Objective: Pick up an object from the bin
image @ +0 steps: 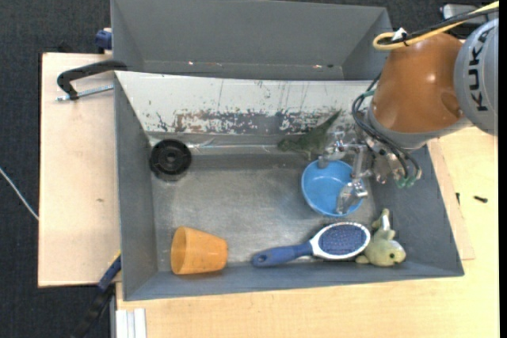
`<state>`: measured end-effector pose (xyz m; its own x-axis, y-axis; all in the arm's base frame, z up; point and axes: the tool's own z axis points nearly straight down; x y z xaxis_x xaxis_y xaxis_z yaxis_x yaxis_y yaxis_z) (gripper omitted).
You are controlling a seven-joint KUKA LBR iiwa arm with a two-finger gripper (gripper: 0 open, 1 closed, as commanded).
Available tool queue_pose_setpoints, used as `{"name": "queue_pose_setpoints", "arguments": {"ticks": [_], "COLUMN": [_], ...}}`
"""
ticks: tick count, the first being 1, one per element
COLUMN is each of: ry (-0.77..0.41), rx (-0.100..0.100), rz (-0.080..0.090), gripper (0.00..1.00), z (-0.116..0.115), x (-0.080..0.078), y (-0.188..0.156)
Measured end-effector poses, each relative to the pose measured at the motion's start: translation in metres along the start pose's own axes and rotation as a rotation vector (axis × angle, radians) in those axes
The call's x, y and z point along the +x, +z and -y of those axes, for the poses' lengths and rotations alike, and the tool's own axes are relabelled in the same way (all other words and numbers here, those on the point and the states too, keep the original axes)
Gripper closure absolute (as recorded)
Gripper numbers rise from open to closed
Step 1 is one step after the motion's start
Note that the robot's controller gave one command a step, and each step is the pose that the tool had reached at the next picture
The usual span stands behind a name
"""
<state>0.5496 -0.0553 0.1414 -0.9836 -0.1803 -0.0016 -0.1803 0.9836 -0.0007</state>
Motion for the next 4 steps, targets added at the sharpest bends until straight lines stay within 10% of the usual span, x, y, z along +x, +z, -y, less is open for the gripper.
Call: {"name": "queue_pose_setpoints", "arguments": {"ticks": [2, 3, 4], "ry": [-0.624, -0.765, -1.058], "rx": [0.018, 0.003, 0.01], "rz": [0.033, 0.008, 0.03], "gripper": [0.0, 0.0, 0.0], "z": [0.055, 0.091, 0.071], "x": [0.016, 0.013, 0.035], "y": [0.054, 0.03, 0.052]}}
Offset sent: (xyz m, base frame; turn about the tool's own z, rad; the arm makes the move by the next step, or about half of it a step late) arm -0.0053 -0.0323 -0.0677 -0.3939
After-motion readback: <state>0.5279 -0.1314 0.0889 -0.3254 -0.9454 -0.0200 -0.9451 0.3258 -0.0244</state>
